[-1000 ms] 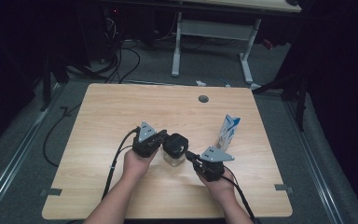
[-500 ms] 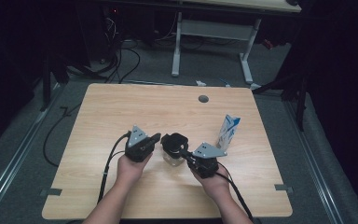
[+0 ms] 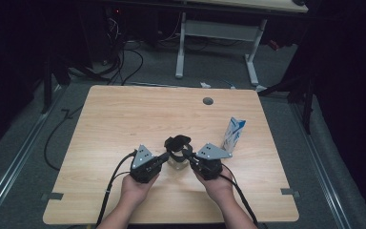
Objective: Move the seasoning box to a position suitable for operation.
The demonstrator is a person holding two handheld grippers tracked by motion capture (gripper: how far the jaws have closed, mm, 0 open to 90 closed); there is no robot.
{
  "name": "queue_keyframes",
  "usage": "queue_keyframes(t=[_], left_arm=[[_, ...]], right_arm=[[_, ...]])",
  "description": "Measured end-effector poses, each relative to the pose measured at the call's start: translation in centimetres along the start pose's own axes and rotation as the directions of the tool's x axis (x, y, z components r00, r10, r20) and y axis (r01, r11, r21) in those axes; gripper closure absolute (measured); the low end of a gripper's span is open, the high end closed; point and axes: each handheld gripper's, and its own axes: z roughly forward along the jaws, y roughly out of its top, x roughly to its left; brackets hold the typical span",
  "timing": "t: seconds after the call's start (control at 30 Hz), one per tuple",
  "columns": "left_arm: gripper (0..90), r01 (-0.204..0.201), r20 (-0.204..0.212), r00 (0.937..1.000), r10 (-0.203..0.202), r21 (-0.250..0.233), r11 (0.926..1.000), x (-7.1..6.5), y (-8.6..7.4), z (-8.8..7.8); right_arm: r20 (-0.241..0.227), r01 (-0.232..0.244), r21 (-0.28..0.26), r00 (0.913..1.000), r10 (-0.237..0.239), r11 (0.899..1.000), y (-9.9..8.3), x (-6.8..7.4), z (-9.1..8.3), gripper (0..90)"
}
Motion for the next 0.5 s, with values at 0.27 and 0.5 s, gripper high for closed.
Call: queue_keyframes(t=[0.27,0.5], left_arm=[[90.0,0.010,0.000,1.0000,-0.010,-0.015,0.9998,-0.6,0.6,1.1],[90.0,0.012,-0.008,0.9999,-0.013,-0.033,0.9994,-0.6,1.1,1.0]], right_arm=[[0.002,0.006,-0.007,1.0000,-0.006,1.000,0.3,0.0,0.0,90.0],[0.030,-0.021,0.016,0.9993,0.020,1.000,-0.6,-0.9,0.1,90.0]])
